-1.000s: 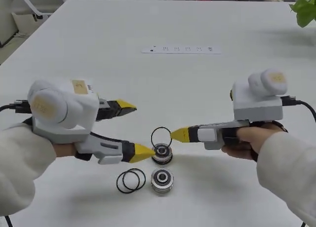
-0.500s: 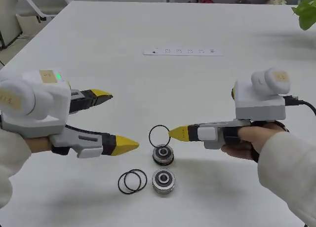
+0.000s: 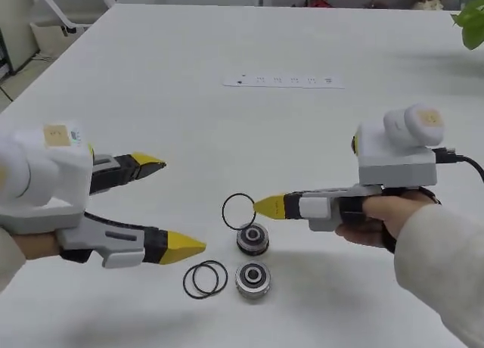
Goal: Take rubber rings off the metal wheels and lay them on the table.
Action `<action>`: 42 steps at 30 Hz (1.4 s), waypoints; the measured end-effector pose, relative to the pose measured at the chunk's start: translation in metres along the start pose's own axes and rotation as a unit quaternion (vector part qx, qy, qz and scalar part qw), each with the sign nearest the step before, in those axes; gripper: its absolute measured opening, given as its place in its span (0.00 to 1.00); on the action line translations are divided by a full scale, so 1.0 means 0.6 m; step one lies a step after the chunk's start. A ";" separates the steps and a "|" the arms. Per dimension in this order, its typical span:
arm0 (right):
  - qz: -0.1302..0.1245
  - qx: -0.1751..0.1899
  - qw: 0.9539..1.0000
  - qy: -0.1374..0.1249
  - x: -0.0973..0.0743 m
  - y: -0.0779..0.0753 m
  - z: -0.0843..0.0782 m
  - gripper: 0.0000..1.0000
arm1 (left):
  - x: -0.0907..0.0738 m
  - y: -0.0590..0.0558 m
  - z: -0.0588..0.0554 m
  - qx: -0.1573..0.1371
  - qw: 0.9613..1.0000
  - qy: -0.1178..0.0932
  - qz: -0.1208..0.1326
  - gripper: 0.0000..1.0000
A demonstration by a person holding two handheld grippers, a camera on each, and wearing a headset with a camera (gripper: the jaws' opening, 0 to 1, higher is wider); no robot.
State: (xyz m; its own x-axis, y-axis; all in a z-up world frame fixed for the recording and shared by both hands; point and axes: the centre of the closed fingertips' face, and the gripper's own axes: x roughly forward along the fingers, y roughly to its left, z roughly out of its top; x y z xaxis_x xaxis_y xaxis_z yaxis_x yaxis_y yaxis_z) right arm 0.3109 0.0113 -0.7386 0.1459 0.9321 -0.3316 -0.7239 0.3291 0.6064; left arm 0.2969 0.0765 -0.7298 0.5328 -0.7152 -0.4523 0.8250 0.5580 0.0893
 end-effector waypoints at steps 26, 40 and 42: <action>0.039 -0.011 0.999 0.025 0.030 0.053 -0.016 0.00 | -0.110 -0.041 0.010 -0.004 1.000 0.003 -0.005 0.83; 0.046 -0.016 0.997 0.063 0.057 0.063 -0.055 0.00 | -0.126 -0.050 -0.041 -0.027 0.999 0.022 0.019 0.82; 0.042 -0.017 0.997 0.070 0.059 0.061 -0.061 0.00 | -0.127 -0.052 -0.044 -0.029 0.999 0.023 0.019 0.81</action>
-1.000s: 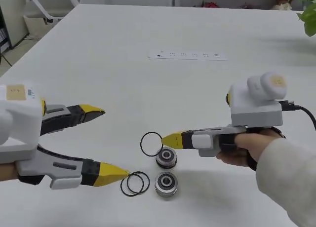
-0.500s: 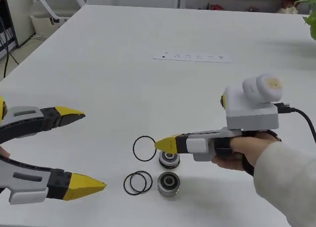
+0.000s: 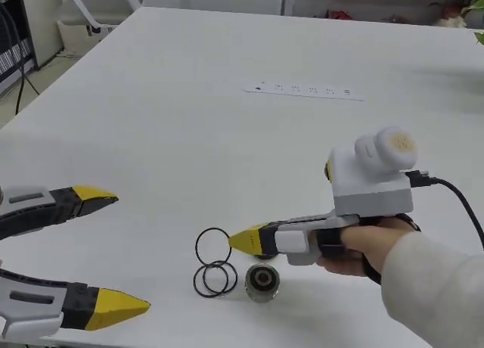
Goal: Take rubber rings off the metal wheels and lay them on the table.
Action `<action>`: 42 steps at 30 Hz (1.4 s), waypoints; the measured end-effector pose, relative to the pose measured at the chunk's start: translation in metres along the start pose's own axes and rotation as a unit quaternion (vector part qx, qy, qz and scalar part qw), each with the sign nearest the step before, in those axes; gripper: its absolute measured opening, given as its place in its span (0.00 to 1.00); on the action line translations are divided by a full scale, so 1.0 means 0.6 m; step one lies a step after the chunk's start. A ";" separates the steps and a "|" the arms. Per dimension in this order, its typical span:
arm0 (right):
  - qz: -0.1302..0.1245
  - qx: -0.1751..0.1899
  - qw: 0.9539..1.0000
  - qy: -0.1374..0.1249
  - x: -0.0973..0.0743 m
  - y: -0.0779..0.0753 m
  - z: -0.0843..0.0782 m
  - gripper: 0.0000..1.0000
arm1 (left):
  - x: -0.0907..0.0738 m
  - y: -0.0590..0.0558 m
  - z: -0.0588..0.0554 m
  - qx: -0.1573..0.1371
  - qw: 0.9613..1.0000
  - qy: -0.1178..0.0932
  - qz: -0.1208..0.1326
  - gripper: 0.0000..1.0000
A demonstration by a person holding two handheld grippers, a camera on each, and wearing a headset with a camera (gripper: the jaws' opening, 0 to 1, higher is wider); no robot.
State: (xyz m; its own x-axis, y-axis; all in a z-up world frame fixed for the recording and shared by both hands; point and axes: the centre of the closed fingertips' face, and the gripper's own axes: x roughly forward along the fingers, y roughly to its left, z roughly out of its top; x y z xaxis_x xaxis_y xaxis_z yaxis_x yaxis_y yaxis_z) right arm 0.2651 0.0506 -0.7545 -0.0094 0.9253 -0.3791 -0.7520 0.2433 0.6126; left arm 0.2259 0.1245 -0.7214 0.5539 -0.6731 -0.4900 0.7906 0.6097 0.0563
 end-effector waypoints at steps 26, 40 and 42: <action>-0.035 -0.001 0.998 0.058 0.025 -0.028 -0.049 0.00 | 0.002 -0.010 -0.013 -0.012 1.000 0.000 0.001 0.80; -0.042 -0.016 0.997 0.064 0.021 -0.031 -0.052 0.00 | 0.003 -0.014 -0.013 -0.014 1.000 0.000 0.000 0.79; -0.042 -0.014 0.997 0.063 0.020 -0.031 -0.051 0.00 | 0.004 -0.012 -0.012 -0.016 1.000 -0.003 0.001 0.79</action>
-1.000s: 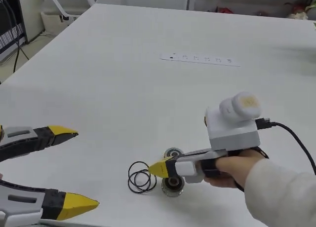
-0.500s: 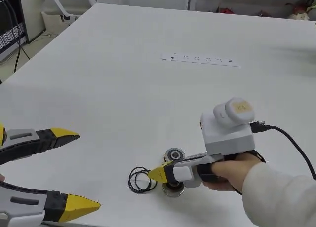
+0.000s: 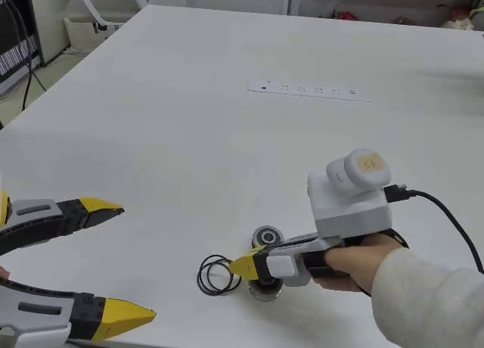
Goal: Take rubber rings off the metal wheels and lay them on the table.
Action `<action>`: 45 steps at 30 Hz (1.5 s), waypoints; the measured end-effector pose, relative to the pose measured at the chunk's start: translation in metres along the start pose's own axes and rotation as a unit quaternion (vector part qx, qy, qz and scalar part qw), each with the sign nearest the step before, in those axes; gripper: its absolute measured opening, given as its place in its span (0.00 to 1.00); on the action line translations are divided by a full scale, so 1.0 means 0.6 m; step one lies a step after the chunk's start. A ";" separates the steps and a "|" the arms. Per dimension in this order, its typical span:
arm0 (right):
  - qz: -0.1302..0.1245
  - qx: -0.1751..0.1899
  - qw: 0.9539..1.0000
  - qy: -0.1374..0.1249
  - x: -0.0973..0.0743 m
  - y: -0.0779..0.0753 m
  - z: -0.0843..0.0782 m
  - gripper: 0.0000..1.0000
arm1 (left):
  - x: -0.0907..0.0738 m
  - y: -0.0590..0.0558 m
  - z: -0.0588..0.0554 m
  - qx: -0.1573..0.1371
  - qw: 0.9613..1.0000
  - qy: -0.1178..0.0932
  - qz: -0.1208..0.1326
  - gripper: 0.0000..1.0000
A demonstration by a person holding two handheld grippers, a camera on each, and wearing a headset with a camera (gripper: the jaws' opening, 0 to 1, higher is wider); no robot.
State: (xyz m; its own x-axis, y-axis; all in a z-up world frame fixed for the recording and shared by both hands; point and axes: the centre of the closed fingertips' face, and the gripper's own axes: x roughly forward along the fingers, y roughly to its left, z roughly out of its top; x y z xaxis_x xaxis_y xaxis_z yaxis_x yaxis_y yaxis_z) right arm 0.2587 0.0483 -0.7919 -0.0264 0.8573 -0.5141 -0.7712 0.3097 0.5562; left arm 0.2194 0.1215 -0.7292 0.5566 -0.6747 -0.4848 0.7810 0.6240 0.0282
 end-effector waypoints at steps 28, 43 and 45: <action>-0.025 -0.021 0.999 0.002 -0.006 -0.016 0.002 0.04 | -0.002 -0.001 -0.006 -0.003 1.000 0.003 0.001 0.79; -0.035 -0.015 0.998 -0.040 -0.035 -0.032 0.035 0.04 | -0.002 0.001 -0.001 0.000 1.000 0.002 0.003 0.79; -0.039 -0.017 0.998 -0.048 -0.041 -0.035 0.042 0.04 | -0.003 0.003 0.002 0.001 1.000 0.001 0.004 0.78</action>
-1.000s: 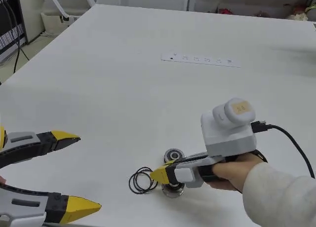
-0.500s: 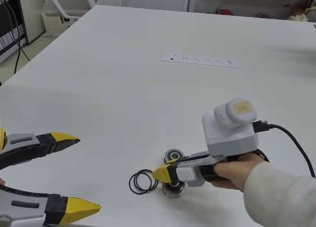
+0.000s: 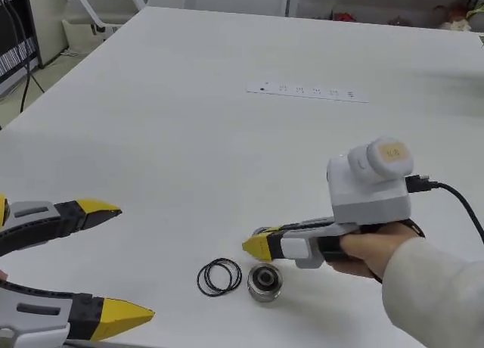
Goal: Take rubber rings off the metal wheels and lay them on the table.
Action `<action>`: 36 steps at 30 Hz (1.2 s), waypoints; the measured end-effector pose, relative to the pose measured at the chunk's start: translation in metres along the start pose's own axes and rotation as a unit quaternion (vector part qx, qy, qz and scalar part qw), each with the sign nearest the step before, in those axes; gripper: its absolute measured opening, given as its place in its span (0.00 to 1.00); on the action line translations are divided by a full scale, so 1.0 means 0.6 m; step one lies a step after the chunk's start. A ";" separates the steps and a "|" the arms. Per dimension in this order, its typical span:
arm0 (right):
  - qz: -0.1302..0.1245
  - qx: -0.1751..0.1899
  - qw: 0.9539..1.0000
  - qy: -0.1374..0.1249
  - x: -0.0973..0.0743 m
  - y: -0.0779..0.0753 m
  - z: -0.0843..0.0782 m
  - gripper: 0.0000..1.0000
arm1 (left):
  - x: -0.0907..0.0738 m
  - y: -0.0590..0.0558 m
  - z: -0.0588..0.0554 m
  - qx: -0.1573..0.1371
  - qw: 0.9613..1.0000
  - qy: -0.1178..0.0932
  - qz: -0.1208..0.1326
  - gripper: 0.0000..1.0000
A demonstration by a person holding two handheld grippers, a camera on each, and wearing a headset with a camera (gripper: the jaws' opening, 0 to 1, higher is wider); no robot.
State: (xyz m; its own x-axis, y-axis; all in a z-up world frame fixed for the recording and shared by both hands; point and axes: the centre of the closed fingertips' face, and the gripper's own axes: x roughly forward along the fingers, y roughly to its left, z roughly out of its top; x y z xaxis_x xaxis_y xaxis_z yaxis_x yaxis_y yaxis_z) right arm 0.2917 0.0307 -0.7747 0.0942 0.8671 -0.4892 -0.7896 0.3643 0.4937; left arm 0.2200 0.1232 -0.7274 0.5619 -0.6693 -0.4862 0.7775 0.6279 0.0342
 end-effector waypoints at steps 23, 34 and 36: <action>-0.041 -0.022 0.997 -0.055 -0.057 -0.051 0.037 0.16 | 0.002 0.017 0.086 0.046 0.999 -0.019 -0.006 0.80; -0.051 -0.050 0.996 -0.053 -0.070 -0.061 0.033 0.23 | 0.025 0.018 0.143 0.082 0.996 -0.032 -0.032 0.80; -0.049 -0.050 0.996 -0.053 -0.071 -0.061 0.033 0.25 | 0.030 0.020 0.150 0.086 0.995 -0.032 -0.035 0.80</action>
State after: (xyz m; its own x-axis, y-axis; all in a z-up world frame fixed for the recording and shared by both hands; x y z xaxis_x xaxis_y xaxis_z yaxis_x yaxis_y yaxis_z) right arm 0.3287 -0.0132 -0.7578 0.2338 0.8619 -0.4500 -0.8289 0.4186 0.3712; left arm 0.2646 0.0829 -0.6570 0.5165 -0.7371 -0.4358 0.8497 0.5043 0.1543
